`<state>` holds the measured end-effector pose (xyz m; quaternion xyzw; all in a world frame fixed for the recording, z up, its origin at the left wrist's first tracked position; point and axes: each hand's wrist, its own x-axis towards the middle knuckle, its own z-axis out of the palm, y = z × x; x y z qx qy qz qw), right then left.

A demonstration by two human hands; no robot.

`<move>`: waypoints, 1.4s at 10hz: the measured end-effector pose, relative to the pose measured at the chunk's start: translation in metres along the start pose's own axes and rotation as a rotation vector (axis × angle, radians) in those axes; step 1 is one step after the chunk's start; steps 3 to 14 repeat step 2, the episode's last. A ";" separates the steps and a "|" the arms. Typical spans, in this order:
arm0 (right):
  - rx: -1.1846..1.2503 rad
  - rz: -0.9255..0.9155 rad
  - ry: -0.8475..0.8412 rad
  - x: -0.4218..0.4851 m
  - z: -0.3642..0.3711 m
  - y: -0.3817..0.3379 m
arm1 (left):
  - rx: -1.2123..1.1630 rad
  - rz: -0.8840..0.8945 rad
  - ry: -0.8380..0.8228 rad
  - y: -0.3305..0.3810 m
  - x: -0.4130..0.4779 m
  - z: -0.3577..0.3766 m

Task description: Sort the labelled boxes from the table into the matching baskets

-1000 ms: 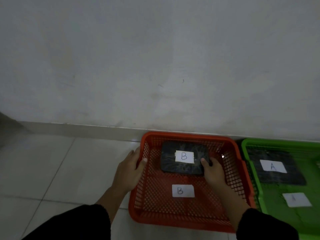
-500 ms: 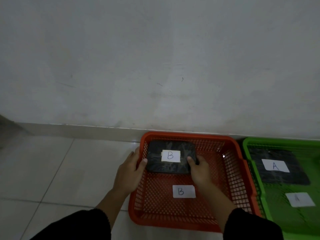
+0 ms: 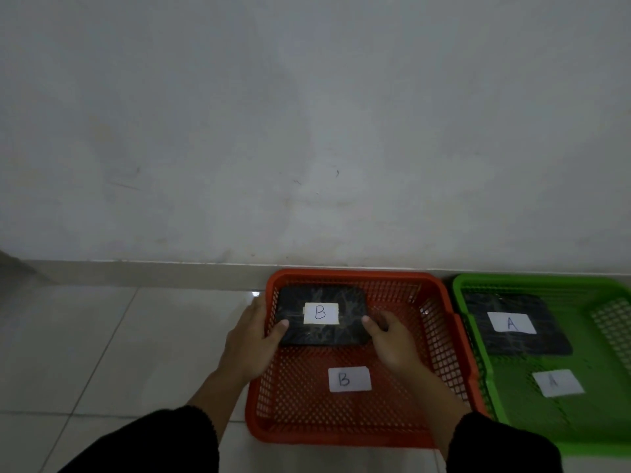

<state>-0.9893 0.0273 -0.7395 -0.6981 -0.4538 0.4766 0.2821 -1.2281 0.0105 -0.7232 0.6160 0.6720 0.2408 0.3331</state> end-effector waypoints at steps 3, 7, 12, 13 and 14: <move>-0.169 0.015 0.013 -0.055 -0.055 -0.054 | 0.107 -0.142 -0.101 0.061 -0.018 -0.034; -0.169 0.015 0.013 -0.055 -0.055 -0.054 | 0.107 -0.142 -0.101 0.061 -0.018 -0.034; -0.169 0.015 0.013 -0.055 -0.055 -0.054 | 0.107 -0.142 -0.101 0.061 -0.018 -0.034; -0.169 0.015 0.013 -0.055 -0.055 -0.054 | 0.107 -0.142 -0.101 0.061 -0.018 -0.034; -0.169 0.015 0.013 -0.055 -0.055 -0.054 | 0.107 -0.142 -0.101 0.061 -0.018 -0.034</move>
